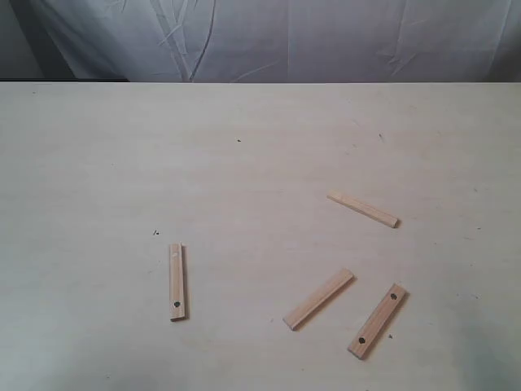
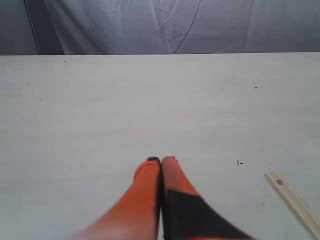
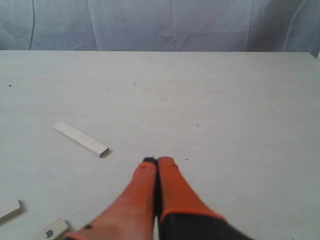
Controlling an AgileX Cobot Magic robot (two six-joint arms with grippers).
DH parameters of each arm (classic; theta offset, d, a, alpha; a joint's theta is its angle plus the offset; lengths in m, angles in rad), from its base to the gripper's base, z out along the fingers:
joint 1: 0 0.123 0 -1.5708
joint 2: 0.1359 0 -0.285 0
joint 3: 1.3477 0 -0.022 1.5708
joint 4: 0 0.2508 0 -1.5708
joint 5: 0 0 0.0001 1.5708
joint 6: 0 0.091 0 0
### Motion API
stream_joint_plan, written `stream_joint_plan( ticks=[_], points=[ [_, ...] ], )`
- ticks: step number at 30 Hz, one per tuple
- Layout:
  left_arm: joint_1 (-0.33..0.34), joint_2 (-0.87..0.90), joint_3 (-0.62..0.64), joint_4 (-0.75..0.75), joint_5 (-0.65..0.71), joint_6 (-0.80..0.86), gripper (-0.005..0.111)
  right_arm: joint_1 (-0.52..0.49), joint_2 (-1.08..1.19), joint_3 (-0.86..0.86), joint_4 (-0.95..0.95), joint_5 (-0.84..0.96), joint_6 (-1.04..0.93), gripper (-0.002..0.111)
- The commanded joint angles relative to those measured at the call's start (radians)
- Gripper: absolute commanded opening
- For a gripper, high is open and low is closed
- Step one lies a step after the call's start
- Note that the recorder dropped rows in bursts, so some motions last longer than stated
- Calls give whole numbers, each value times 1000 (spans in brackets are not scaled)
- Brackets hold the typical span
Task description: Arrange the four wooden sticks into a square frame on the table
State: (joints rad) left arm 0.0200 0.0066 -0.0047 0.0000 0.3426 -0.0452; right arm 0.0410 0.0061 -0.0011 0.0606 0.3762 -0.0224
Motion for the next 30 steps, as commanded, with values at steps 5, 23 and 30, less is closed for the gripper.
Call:
stream_joint_plan(
  ticks=[5,23,30],
  points=[
    [-6,-7,5,0,-9,2,0,-6,-6,1,-7,-11,-1,0],
    [-6,-7,5,18,-64,2,0,-6,-6,1,-7,-14,-1,0],
    [-6,-7,5,19,-283,2,0,-6,-6,1,-7,-14,-1,0]
  ],
)
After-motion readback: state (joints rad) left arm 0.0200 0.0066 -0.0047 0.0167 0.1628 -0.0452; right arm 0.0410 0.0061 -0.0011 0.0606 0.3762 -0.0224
